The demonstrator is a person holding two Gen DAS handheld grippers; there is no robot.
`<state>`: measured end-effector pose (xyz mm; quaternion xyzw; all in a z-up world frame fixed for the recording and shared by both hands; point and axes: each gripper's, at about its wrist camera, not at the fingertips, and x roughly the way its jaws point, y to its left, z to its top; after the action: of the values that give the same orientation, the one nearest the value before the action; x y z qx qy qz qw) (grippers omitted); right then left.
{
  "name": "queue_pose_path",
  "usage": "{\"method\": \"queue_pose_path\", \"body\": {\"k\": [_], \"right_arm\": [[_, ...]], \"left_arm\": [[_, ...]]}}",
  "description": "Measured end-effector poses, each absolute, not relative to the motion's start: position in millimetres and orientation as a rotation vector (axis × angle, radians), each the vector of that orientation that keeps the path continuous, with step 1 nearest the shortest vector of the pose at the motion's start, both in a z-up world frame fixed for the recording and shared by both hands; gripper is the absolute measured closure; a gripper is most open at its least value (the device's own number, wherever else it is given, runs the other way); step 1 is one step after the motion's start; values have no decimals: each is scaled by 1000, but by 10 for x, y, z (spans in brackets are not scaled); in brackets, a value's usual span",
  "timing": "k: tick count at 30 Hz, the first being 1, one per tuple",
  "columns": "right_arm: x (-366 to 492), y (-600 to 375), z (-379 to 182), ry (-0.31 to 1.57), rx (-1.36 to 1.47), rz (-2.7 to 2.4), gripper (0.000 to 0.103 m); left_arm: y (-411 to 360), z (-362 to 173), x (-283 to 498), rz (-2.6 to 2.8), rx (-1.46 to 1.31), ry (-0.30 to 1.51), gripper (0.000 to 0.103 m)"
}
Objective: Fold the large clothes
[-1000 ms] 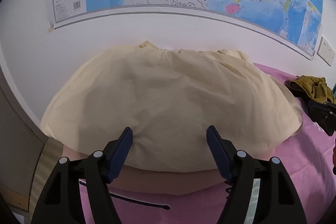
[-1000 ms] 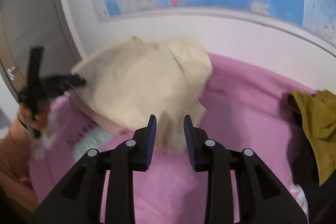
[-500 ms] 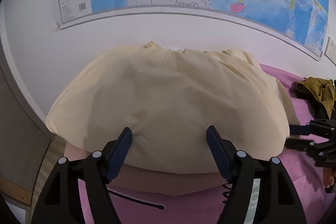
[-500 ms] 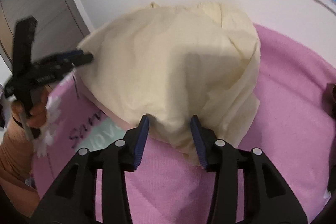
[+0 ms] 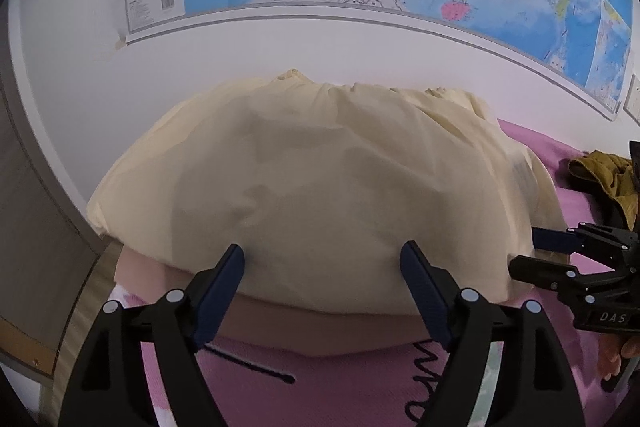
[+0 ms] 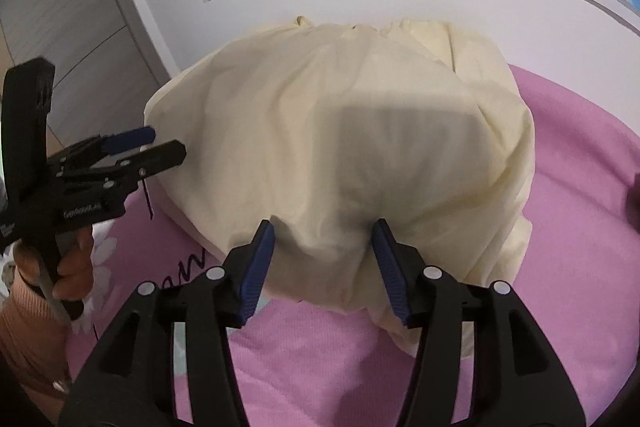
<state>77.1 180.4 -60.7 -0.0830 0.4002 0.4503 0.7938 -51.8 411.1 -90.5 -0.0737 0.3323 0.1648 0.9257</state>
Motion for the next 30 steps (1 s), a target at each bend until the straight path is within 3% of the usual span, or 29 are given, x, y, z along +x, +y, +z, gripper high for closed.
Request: {"method": "queue_pose_path", "body": {"k": [2, 5, 11, 30], "right_arm": [[702, 1750, -564, 838, -172, 967, 46], [583, 1694, -512, 820, -153, 972, 44], [234, 1587, -458, 743, -131, 963, 8], [-272, 1285, -367, 654, -162, 921, 5]], "left_arm": [[4096, -909, -571, 340, -177, 678, 23], [4044, -895, -656, 382, -189, 663, 10], [3901, -865, -909, 453, -239, 624, 7], [3402, -841, -1347, 503, -205, 607, 7]]}}
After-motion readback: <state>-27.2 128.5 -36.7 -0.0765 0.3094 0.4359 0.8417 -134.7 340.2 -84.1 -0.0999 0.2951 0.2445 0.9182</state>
